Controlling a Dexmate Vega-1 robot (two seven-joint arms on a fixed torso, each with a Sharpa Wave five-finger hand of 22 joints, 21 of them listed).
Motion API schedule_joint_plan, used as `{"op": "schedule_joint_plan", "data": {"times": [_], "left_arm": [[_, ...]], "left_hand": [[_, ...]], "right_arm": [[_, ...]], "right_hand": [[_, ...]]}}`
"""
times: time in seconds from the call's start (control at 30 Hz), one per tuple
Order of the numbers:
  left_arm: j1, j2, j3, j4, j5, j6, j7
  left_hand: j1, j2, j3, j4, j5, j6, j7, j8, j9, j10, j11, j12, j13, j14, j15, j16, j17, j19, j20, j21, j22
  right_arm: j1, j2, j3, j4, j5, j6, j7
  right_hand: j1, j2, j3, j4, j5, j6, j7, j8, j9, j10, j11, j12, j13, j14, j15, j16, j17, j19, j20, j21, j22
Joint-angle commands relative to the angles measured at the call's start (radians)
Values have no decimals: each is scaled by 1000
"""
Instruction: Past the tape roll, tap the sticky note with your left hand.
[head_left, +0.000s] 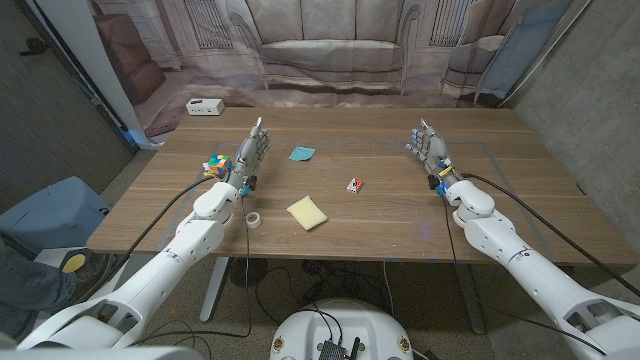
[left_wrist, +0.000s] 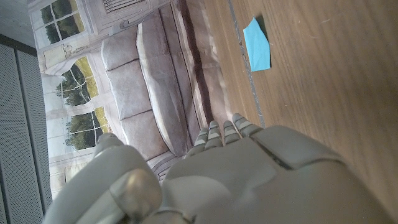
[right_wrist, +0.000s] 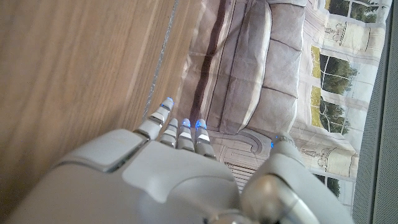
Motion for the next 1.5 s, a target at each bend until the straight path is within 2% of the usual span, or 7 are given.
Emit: {"op": "schedule_joint_plan", "data": {"times": [0.03,0.43,0.67,0.83,1.2,1.5], "left_arm": [[29,3,-13,-22,8,-54,9],[18,49,-12,-37,112,-89,55],[0,88,1,-77,206,-54,116],[-17,93,9,-74,250,-51,141],[-51,93,38,-53,412,-71,252],[-65,113,56,-83,526,-34,320]], "left_hand": [[9,2,-6,-2,5,23,23,11,3,22,2,12,2,23,0,12,1,5,7,8,2],[17,5,-1,-10,5,87,14,23,3,83,-3,29,1,74,-8,21,1,40,10,15,2],[22,7,1,-14,4,128,9,31,3,107,-10,34,1,100,-14,24,0,50,12,15,2],[29,10,6,-20,4,182,0,36,3,159,-36,46,0,144,-34,28,0,81,-3,20,2],[35,12,9,-25,3,212,-3,38,3,184,-35,50,0,168,-39,28,-1,97,-4,20,1],[40,14,12,-29,3,229,-7,37,3,198,-42,51,0,182,-43,27,-1,100,1,18,1]], "right_arm": [[-32,-16,-6,-41,-14,-12,-21],[-72,-21,8,-71,-14,8,-47],[-80,-17,11,-67,-16,34,-42],[-80,-13,14,-55,-18,58,-34],[-99,-23,28,-77,-15,64,-46],[-111,-30,34,-93,-12,54,-56]], "right_hand": [[11,2,6,-2,4,7,1,8,3,4,7,6,3,-1,7,7,5,9,0,7,1],[11,3,6,-3,4,11,0,8,3,8,6,5,3,1,8,7,4,11,3,7,1],[11,5,5,-4,4,16,0,9,3,11,7,5,3,4,8,7,4,11,4,7,2],[11,6,4,-4,4,21,0,11,3,9,6,3,3,3,9,7,4,12,4,7,2],[10,8,3,-5,4,26,-1,11,3,7,6,1,3,2,9,6,4,11,6,6,2],[10,8,2,-6,4,27,-1,10,3,5,7,-1,3,2,8,6,4,11,5,6,2]]}}
